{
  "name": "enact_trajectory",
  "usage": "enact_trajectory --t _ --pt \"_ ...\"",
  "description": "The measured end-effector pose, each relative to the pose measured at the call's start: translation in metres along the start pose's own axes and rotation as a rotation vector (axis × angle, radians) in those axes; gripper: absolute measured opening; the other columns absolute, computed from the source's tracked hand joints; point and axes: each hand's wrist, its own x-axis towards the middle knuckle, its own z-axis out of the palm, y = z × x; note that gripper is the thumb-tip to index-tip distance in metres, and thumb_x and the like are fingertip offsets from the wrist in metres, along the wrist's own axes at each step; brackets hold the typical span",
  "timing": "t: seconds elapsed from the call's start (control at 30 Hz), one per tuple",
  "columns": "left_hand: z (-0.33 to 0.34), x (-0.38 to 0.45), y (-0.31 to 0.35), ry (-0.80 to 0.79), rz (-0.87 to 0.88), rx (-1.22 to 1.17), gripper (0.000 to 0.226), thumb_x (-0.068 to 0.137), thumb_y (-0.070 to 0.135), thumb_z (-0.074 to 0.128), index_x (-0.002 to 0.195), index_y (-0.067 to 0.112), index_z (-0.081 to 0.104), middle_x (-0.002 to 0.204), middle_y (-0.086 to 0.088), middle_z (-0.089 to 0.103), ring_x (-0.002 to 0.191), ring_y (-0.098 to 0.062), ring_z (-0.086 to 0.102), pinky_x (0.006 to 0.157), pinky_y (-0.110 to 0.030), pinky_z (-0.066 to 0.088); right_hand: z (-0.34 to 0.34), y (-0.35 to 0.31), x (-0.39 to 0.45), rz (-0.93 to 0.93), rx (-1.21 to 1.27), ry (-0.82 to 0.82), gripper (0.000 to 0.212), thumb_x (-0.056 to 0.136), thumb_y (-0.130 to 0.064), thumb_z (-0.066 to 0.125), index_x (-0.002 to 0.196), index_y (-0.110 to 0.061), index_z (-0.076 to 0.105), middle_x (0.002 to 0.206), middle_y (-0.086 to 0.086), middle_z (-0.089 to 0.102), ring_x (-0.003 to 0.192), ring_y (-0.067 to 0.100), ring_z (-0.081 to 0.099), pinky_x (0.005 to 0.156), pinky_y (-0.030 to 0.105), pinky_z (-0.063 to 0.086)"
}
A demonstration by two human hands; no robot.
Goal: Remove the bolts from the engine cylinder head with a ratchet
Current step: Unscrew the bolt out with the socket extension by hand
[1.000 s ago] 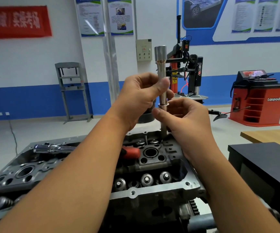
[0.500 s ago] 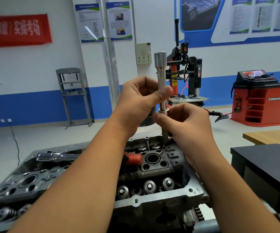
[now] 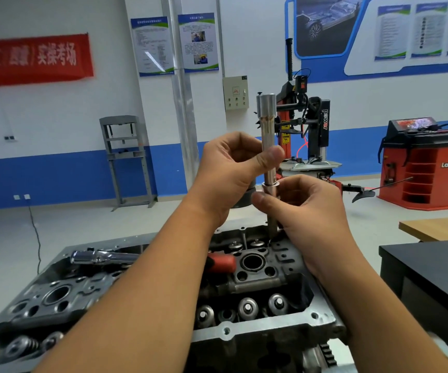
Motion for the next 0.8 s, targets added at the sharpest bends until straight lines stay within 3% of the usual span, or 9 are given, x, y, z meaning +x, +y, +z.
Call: enact_trajectory --t 0.07,0.13,0.23,0.33,0.43,0.5,0.6,0.7,0.8 --pt "0.0005 0.0011 -0.0015 0.025 0.013 0.001 0.030 0.072 0.034 0.082 0.085 0.013 0.066 0.089 -0.028 0.072 0.069 -0.030 0.045 0.046 -0.020 0.034 -0.0009 0.0004 0.0000 0.001 -0.024 0.038 0.032 0.061 -0.039 0.095 0.081 -0.030 0.072 0.072 -0.003 0.074 0.062 0.010 0.066 0.060 0.029 0.057" --pt "-0.0004 0.0026 -0.0028 -0.015 0.025 -0.019 0.025 0.087 0.034 0.073 0.095 0.011 0.071 0.097 -0.032 0.071 0.063 -0.027 0.036 0.049 -0.028 0.028 -0.0006 0.0017 0.0006 0.017 -0.022 0.064 0.028 0.069 -0.031 0.096 0.077 -0.024 0.070 0.072 0.000 0.073 0.065 0.019 0.070 0.066 0.042 0.062" --pt "-0.0014 0.0043 -0.0038 -0.109 -0.008 -0.076 0.020 0.108 0.017 0.054 0.114 0.010 0.072 0.098 -0.009 0.079 0.057 -0.017 0.036 0.057 -0.041 0.018 0.0002 0.0020 0.0013 0.023 -0.005 0.055 0.017 0.081 -0.024 0.089 0.079 -0.021 0.073 0.074 0.001 0.074 0.070 0.025 0.071 0.074 0.054 0.061" --pt "0.0007 0.0023 -0.0041 -0.088 0.004 -0.018 0.018 0.106 0.009 0.055 0.116 0.010 0.070 0.088 -0.004 0.077 0.053 -0.006 0.052 0.055 -0.030 0.028 0.0001 -0.0007 -0.0001 0.033 0.032 -0.038 0.009 0.089 -0.023 0.080 0.083 -0.021 0.075 0.076 0.007 0.074 0.072 0.031 0.070 0.075 0.059 0.058" --pt "0.0001 0.0014 -0.0034 -0.025 0.041 0.032 0.012 0.096 0.009 0.072 0.107 0.005 0.071 0.085 -0.009 0.077 0.062 -0.009 0.066 0.048 -0.017 0.041 -0.0001 -0.0003 -0.0007 0.002 -0.016 -0.064 0.009 0.086 -0.023 0.084 0.085 -0.024 0.075 0.079 0.004 0.075 0.080 0.033 0.071 0.077 0.054 0.059" --pt "-0.0010 0.0010 -0.0028 0.006 0.038 0.043 0.021 0.085 0.015 0.082 0.100 0.005 0.070 0.085 -0.010 0.077 0.066 -0.016 0.066 0.048 -0.018 0.040 0.0001 0.0000 -0.0007 -0.010 -0.046 -0.013 0.018 0.078 -0.025 0.090 0.084 -0.027 0.073 0.077 -0.001 0.075 0.076 0.026 0.071 0.074 0.047 0.061" --pt "-0.0008 0.0012 -0.0016 -0.050 0.006 0.029 0.027 0.080 0.029 0.081 0.098 0.011 0.071 0.088 -0.011 0.077 0.067 -0.026 0.052 0.054 -0.030 0.036 -0.0008 -0.0010 -0.0006 0.004 -0.017 -0.003 0.022 0.077 -0.026 0.091 0.086 -0.030 0.071 0.078 0.003 0.074 0.078 0.032 0.072 0.077 0.054 0.062" --pt "-0.0001 0.0021 -0.0018 -0.143 -0.033 -0.033 0.019 0.101 0.028 0.062 0.104 0.013 0.073 0.093 -0.008 0.078 0.060 -0.022 0.038 0.063 -0.040 0.036 0.0002 -0.0007 0.0007 -0.007 0.010 -0.089 0.010 0.082 -0.030 0.079 0.088 -0.025 0.072 0.083 0.006 0.075 0.081 0.036 0.073 0.081 0.061 0.060" --pt "0.0001 0.0015 -0.0032 -0.125 -0.011 -0.027 0.018 0.106 0.017 0.056 0.102 0.010 0.072 0.085 -0.006 0.076 0.053 -0.010 0.055 0.059 -0.034 0.045 0.0020 -0.0003 -0.0003 -0.010 0.010 -0.132 0.009 0.083 -0.033 0.076 0.089 -0.028 0.072 0.084 0.005 0.075 0.081 0.034 0.073 0.083 0.062 0.059"
